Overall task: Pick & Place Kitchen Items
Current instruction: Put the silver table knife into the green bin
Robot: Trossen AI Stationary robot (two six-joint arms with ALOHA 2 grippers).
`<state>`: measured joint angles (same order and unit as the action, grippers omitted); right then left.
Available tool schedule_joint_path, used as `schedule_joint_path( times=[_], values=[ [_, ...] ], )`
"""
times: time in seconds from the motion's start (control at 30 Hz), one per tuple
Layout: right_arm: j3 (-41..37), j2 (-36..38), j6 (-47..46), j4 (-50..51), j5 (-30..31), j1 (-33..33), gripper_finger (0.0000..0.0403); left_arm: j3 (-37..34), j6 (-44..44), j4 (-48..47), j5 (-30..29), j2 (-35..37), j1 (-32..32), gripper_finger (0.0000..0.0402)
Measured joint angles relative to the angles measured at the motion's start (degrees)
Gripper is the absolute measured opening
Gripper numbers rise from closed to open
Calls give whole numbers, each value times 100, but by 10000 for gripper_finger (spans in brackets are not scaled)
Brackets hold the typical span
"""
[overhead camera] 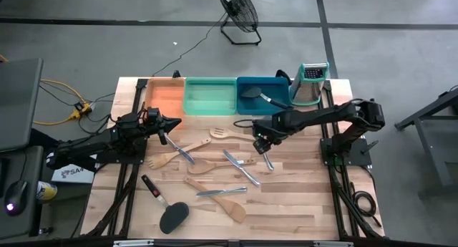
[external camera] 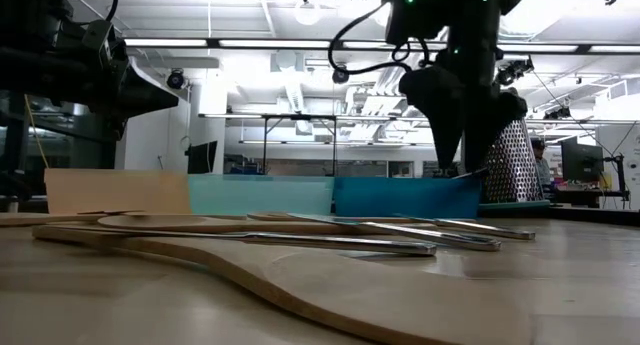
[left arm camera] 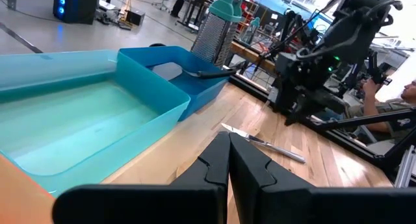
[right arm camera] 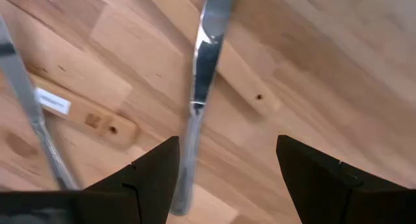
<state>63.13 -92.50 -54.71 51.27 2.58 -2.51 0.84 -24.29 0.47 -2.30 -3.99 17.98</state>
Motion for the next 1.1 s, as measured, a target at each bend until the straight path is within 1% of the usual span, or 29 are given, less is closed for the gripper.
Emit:
schedule_joint_path(
  times=[0.17,0.4,0.83,1.03,1.1],
  values=[
    [-24,-231,-397,-215,95,135,248,0,0,2,0,0,0,6],
    [-22,-640,-888,-573,45,355,248,0,0,2,6,0,0,6],
    [-22,-1185,-1154,-1020,208,280,248,0,0,0,24,-2,0,6],
    [-22,-1205,-1301,-1015,499,210,248,0,0,0,24,-1,0,6],
    [-22,-1205,-1300,-1006,503,160,248,0,0,0,24,-1,0,6]
  ],
)
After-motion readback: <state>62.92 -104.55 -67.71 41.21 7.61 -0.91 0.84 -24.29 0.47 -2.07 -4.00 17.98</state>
